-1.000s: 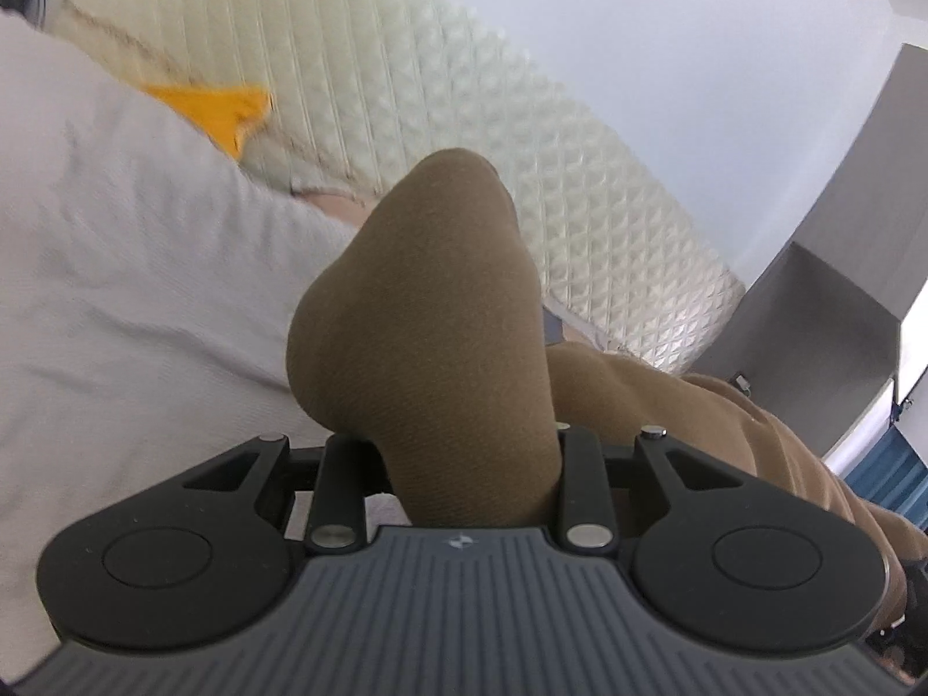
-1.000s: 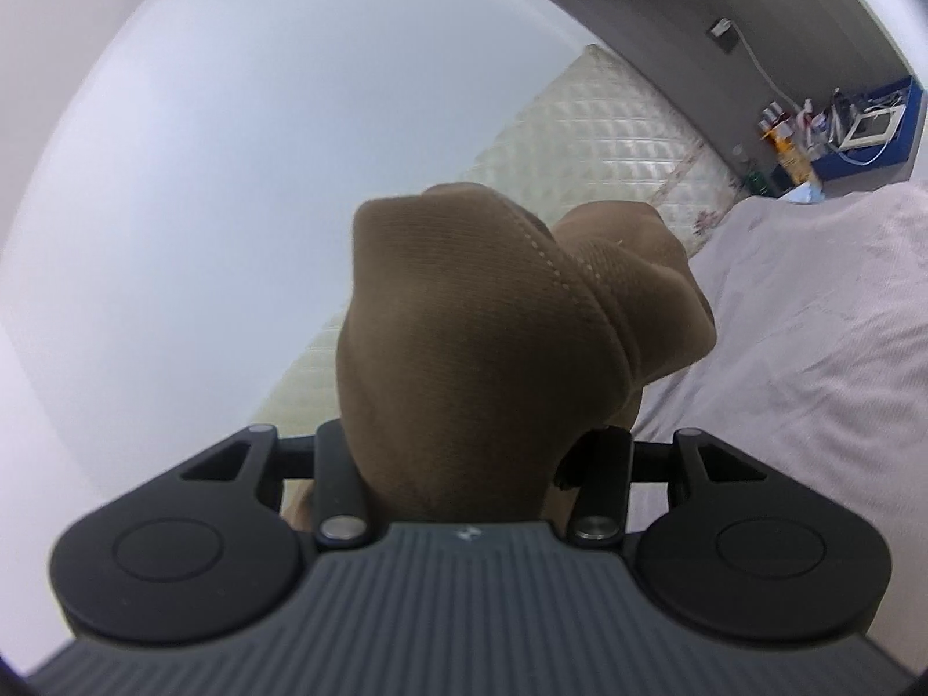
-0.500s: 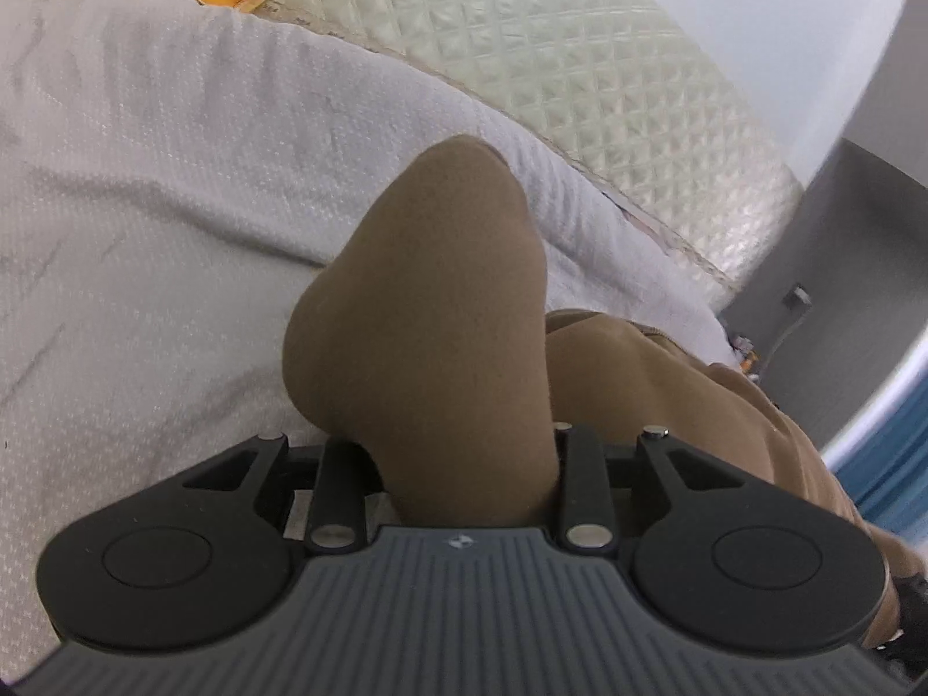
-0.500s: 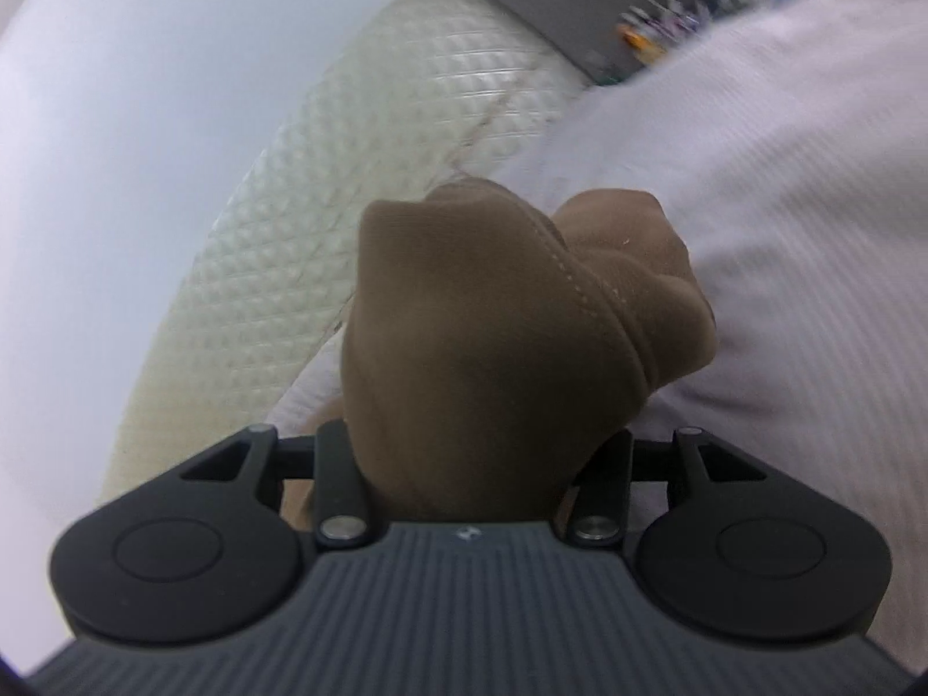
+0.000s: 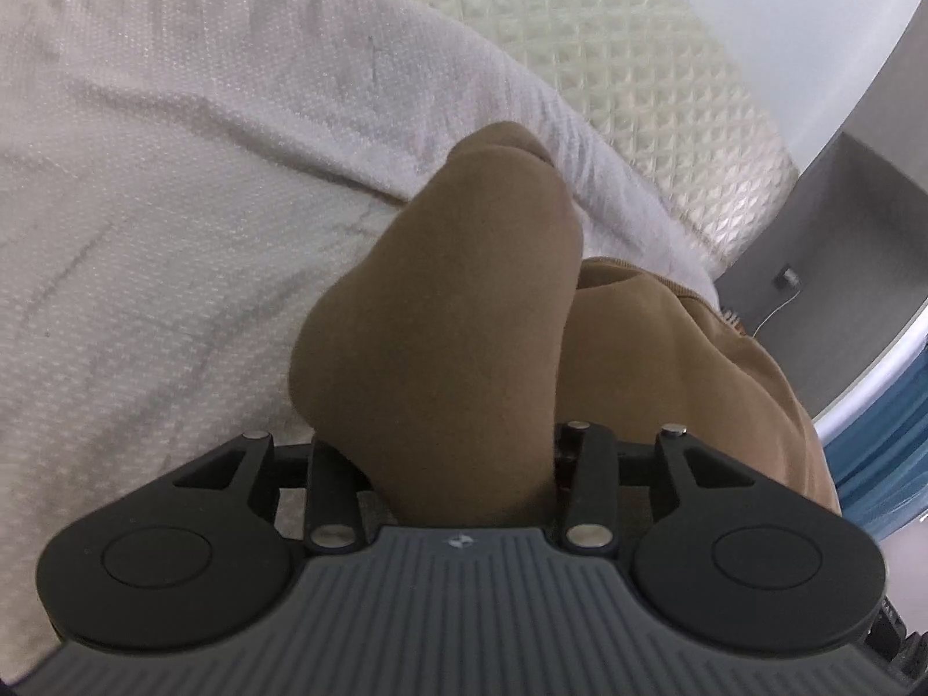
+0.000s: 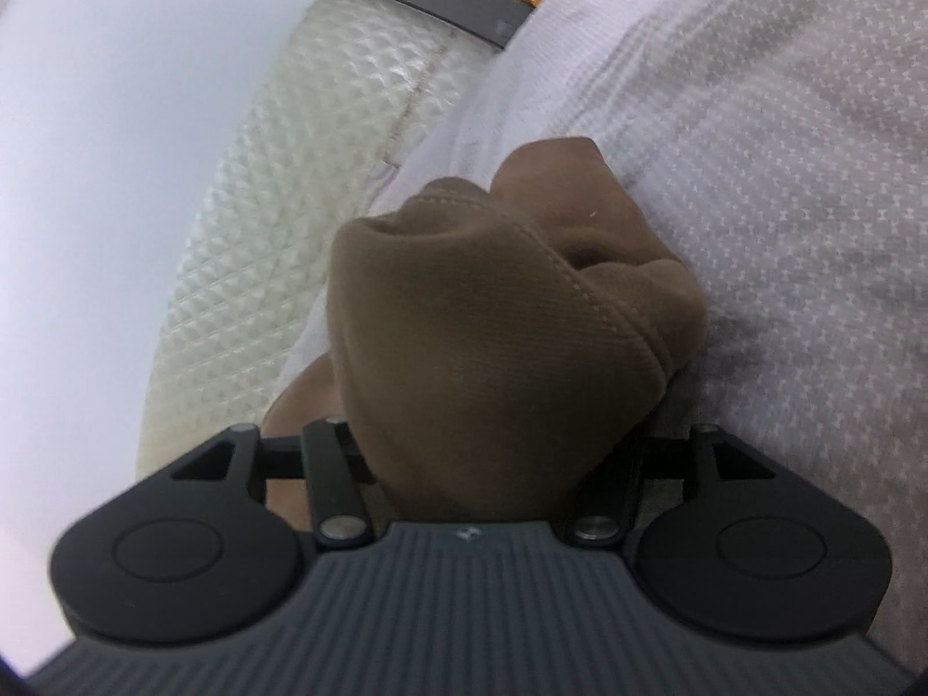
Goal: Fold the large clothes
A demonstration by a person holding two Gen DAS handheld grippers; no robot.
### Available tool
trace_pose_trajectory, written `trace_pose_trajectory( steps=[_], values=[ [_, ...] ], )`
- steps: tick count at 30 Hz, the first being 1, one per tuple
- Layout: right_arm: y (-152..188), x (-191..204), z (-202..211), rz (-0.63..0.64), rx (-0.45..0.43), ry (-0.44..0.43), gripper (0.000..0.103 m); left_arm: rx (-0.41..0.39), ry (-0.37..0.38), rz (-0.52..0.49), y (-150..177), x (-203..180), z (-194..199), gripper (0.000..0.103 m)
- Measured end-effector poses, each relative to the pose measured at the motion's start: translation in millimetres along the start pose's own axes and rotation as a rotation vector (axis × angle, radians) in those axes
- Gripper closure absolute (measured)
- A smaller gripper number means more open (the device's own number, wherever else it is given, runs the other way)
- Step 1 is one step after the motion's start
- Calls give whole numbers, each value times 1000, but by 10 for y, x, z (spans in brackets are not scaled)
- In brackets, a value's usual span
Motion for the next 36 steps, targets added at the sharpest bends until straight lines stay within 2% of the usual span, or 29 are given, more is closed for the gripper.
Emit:
trace_pose_trajectory(
  steps=[4,8,11,15,18,20,24,30,36],
  values=[
    [32,16,143,-27,32,44,41,35,-40,14,-6,-10,257,50],
    [31,71,447,-42,28,116,41,49,-80,-88,-54,-134,676,50],
    [-87,246,673,-26,12,164,41,6,-99,-201,-111,-347,1080,50],
    [-257,731,1018,94,-7,190,41,-12,-86,-279,-194,-701,1620,50],
    [-307,1146,1344,150,-26,148,41,-41,-60,-329,-217,-990,2087,50],
    [-359,1466,1498,213,-26,139,41,-56,-14,-351,-232,-1193,2434,50],
    [-377,2148,1794,349,1,107,41,-94,28,-398,-187,-1480,3099,50],
    [-141,3051,2311,557,18,57,41,-104,42,-459,56,-1698,4036,50],
    [249,3548,2831,687,37,51,41,-128,39,-535,433,-1735,4811,50]
  ],
)
Point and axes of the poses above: each gripper's, at about its wrist camera, not at the fingertips, and z roughly against the way its jaws point, x to its left, y to its underside, the point moved 4 cm from there along -z, roughly the way its jaws point, and after that the axes turned 15 degrees about z, right-handed, at the moved point
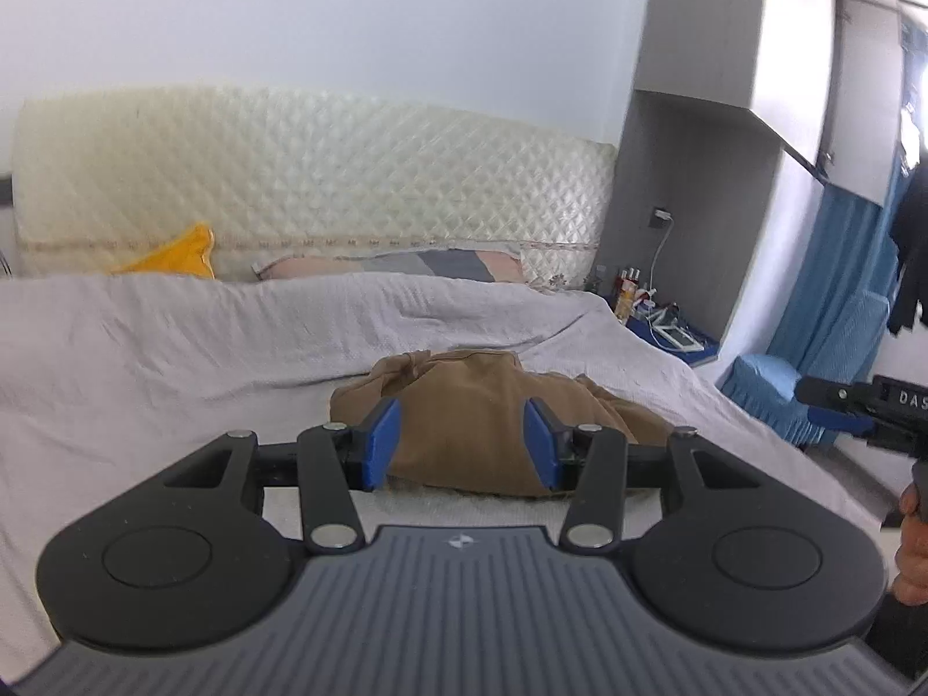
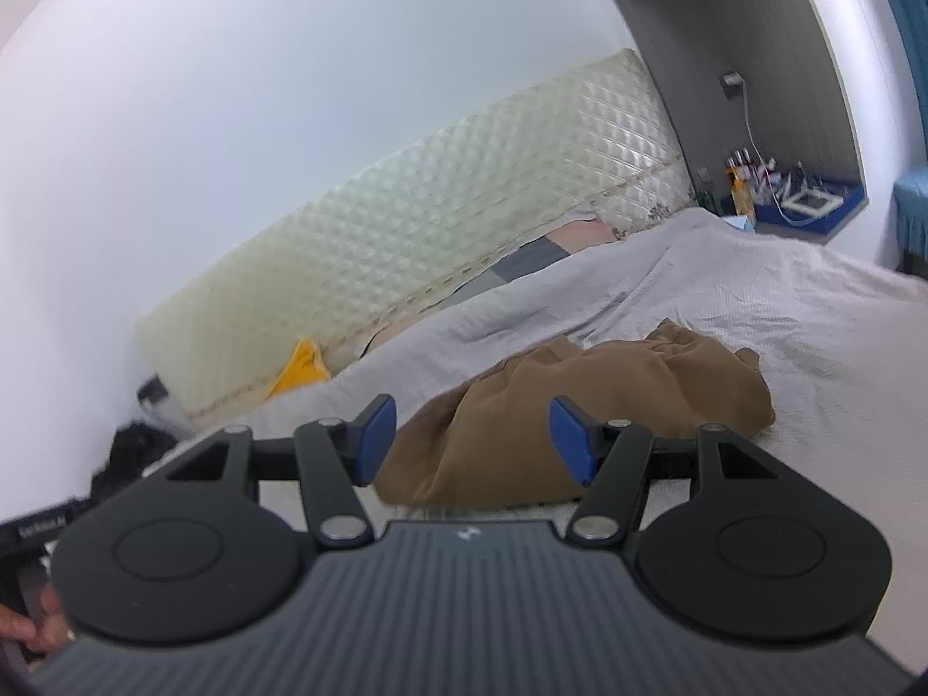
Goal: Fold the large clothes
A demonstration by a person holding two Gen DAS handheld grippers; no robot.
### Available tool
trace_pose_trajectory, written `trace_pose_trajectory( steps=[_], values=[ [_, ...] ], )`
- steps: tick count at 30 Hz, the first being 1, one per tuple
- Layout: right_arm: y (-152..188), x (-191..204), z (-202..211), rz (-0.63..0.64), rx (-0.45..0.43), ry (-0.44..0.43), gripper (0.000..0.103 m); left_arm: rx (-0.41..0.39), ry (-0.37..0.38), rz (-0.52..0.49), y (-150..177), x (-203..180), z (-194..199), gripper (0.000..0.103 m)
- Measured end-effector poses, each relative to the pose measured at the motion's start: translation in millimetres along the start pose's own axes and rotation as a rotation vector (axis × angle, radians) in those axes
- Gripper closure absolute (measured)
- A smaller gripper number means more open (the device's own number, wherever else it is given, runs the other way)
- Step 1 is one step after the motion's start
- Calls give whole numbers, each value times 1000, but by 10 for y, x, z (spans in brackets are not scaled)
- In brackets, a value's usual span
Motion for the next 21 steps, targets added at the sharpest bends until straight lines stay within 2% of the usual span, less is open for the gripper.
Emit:
trace_pose_trajectory(
  steps=[5,9,16,21],
  values=[
    [134,336,435,81,-32,5,41,-29,2,-60,189,-156,500,50],
    [312,527,657,134,-32,32,40,-20,12,-55,383,-177,784,50],
    [751,749,823,196,-49,54,41,-25,11,-93,726,-57,965,50],
    [1078,800,684,209,-9,83,40,-30,-3,-78,978,134,874,50]
  ],
)
Point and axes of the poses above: each gripper's, at about its wrist camera, not at the fingertips, and z roughly against the way its jaws point, x to its left, y to its underside, the point moved 4 cm from there along -z, roughly the way its jaws point, and after that the axes turned 15 degrees about z, right-handed, at the moved point
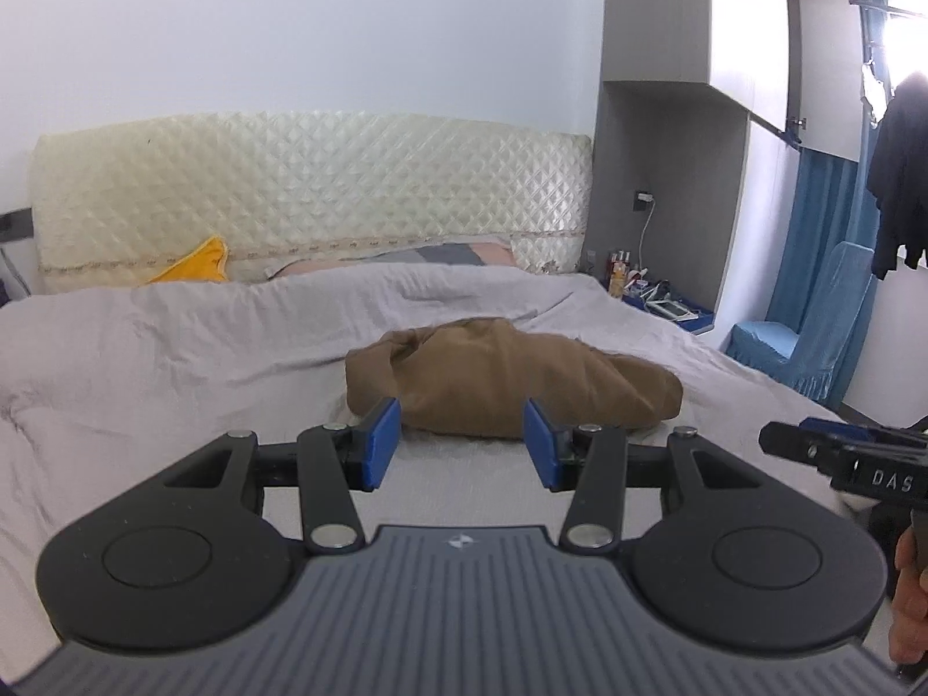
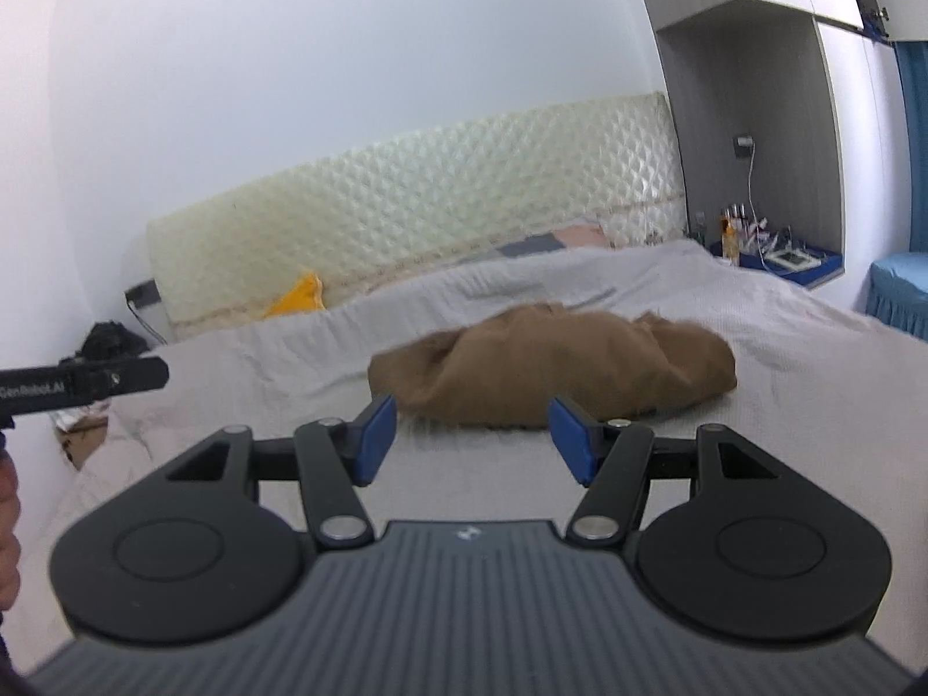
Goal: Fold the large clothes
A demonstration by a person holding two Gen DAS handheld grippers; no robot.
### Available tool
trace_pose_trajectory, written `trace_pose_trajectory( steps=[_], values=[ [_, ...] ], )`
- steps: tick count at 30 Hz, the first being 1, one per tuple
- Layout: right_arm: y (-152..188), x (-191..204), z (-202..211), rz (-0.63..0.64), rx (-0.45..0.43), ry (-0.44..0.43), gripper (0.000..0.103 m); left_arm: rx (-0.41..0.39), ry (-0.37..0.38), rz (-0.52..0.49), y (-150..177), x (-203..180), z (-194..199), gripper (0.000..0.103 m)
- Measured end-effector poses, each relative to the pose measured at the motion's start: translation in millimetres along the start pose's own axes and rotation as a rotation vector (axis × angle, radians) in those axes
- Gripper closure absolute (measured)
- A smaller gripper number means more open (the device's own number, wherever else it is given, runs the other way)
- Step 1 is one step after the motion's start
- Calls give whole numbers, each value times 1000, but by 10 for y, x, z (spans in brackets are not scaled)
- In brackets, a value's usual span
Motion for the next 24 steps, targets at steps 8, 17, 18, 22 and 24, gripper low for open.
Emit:
trace_pose_trajectory(
  steps=[8,17,18,22,24],
  values=[
    [328,90,-169,17,12,19,41,7,-25,-23,367,99,-253,50],
    [582,78,-227,28,0,59,41,33,-14,-12,653,149,-536,50],
    [617,79,-236,29,0,63,41,35,-17,-14,682,153,-563,50],
    [749,58,-310,13,15,65,40,45,-20,-17,795,166,-631,50],
    [775,51,-330,13,12,69,41,50,-17,-12,845,185,-658,50]
  ],
)
Point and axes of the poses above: each gripper's, at about its wrist camera, not at the fingertips, and z roughly against the way its jaws point, x to its left, y to its underside, the point moved 4 cm from there along -z, roughly the way its jaws point, and after that the axes turned 15 degrees about z, right-handed, at the moved point
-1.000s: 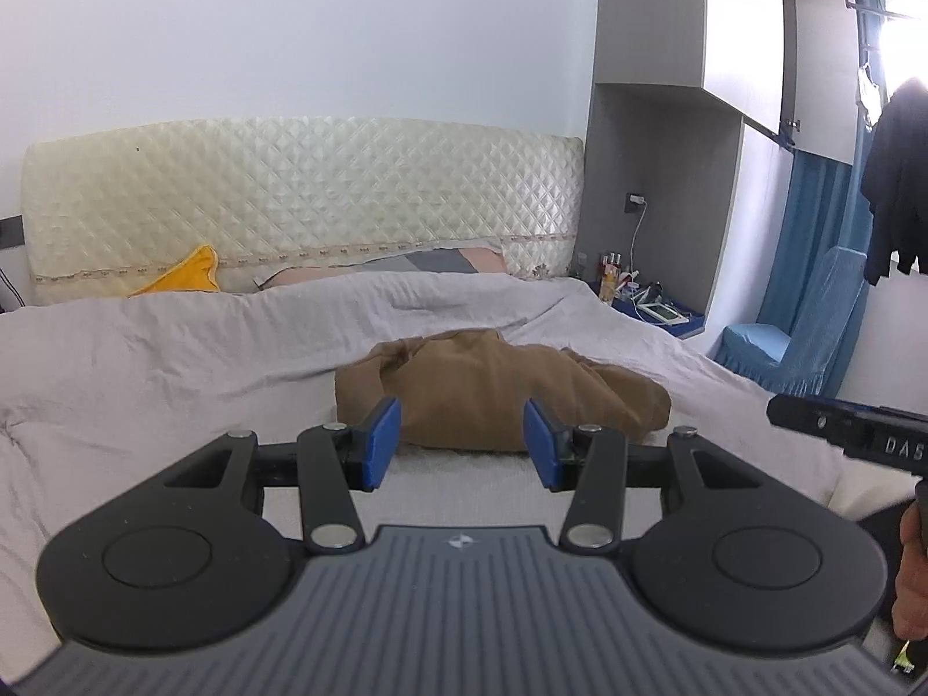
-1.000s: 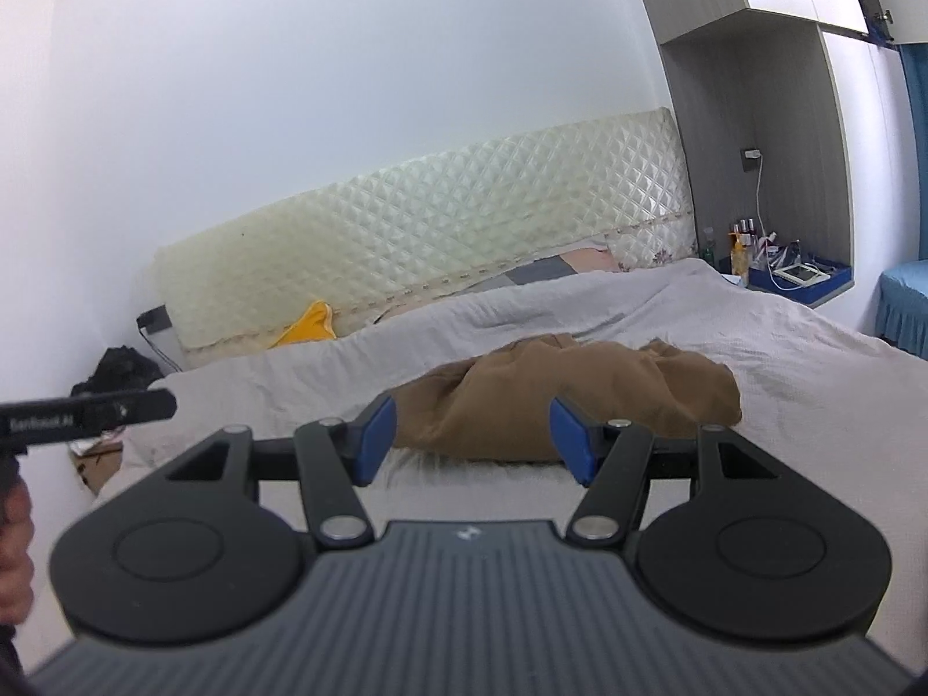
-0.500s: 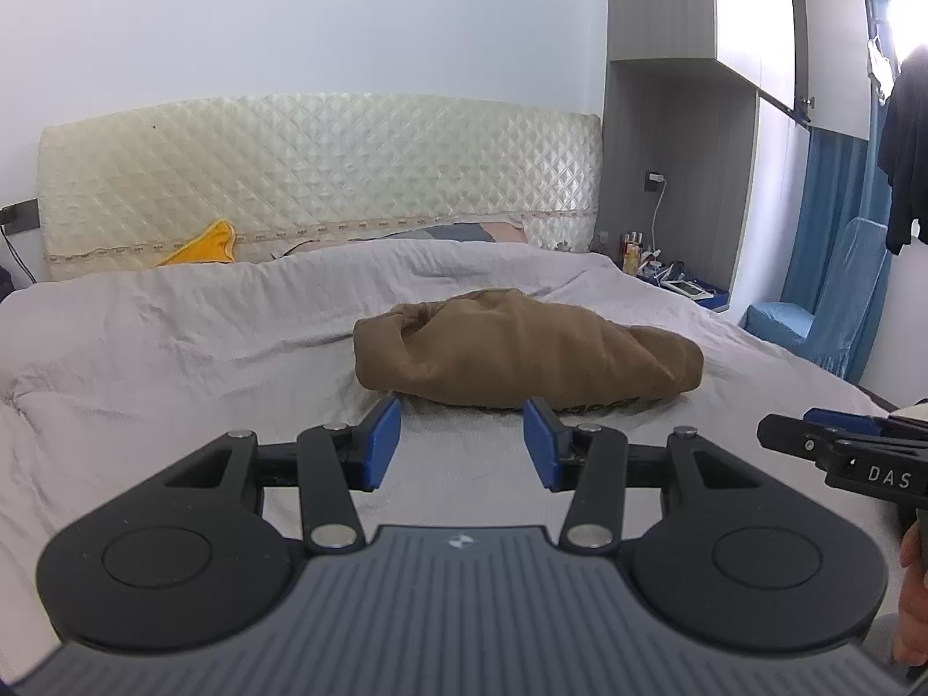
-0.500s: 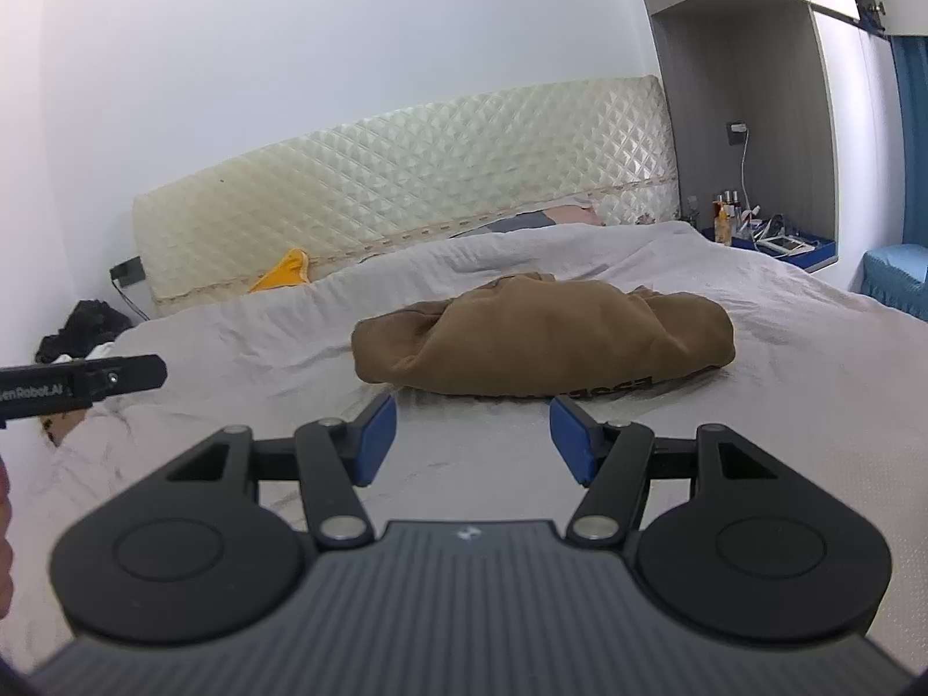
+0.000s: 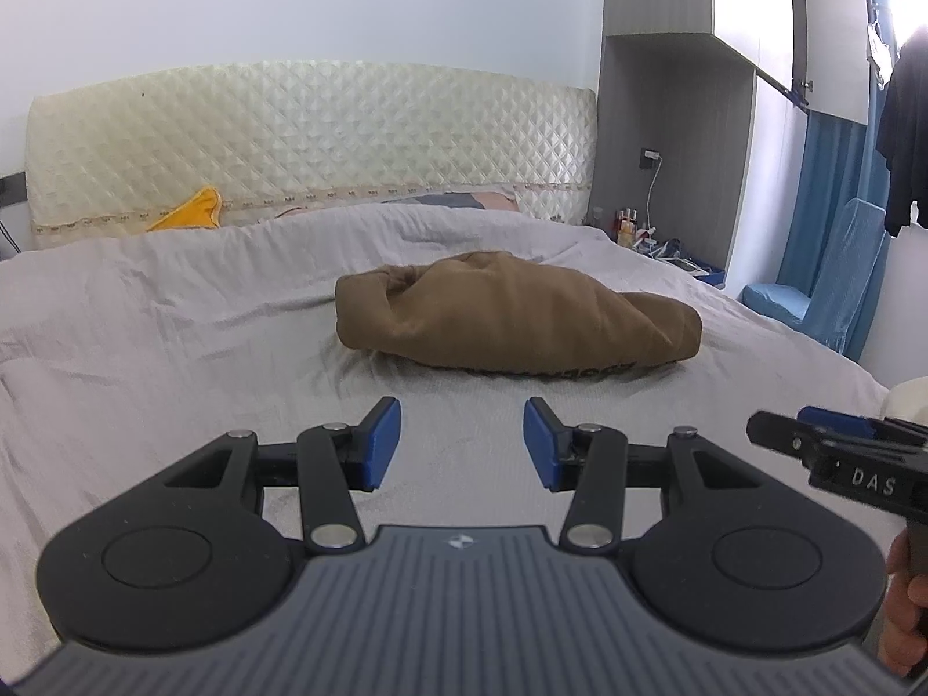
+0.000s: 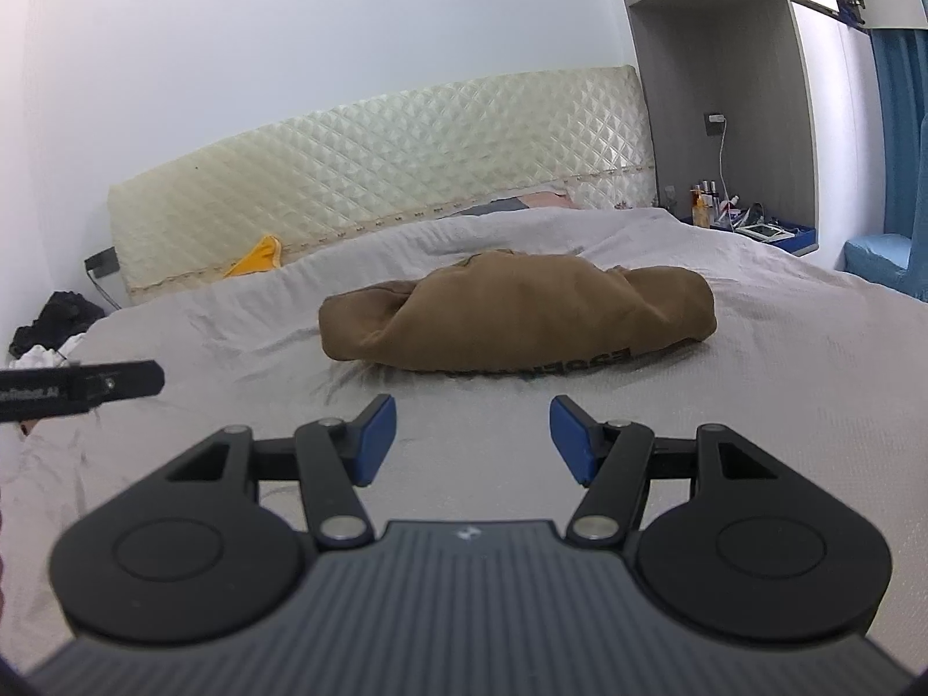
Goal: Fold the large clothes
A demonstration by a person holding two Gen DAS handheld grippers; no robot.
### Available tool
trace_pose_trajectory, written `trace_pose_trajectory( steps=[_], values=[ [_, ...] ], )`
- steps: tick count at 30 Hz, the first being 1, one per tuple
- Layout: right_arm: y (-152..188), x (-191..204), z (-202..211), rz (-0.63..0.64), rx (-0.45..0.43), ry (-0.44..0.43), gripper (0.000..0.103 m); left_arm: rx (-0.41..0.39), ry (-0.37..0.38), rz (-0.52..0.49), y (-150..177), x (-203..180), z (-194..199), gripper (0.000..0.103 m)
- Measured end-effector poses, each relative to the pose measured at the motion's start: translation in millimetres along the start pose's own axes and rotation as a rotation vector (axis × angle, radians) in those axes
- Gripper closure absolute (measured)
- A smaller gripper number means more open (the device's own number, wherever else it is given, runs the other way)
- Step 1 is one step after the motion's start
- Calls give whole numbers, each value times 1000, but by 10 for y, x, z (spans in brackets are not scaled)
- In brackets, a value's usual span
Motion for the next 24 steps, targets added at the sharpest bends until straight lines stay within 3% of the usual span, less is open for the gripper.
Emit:
trace_pose_trajectory(
  steps=[19,22,24],
  values=[
    [38,123,92,87,-47,69,41,-14,-28,57,161,157,-39,47],
    [33,109,89,87,-45,79,41,-17,-23,46,159,158,-19,42],
    [29,99,99,85,-47,89,41,-22,-20,41,159,136,9,29]
  ],
)
Point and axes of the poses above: each gripper's, at about its wrist camera, not at the fingertips, and z roughly against the way its jaws point, x to its left, y to its underside, the point moved 4 cm from there along -z, roughly the way its jaws point, and after that the axes turned 15 degrees about z, right-handed, at the moved point
